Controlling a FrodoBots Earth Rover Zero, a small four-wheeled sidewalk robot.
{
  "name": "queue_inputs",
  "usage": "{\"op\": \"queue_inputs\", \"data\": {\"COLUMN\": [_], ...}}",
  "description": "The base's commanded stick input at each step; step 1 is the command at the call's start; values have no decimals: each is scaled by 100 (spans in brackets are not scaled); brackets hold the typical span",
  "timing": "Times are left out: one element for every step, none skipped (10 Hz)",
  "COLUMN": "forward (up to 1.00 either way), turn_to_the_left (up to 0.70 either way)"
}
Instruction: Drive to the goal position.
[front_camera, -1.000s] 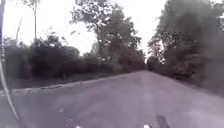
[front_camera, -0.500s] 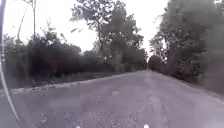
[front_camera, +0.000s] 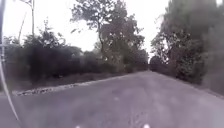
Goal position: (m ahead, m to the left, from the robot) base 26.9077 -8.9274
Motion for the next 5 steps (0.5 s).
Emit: {"op": "queue_inputs", "data": {"forward": [70, 70, 70, 70, 70], "turn_to_the_left": [-5, -19, -29, -35, -35]}}
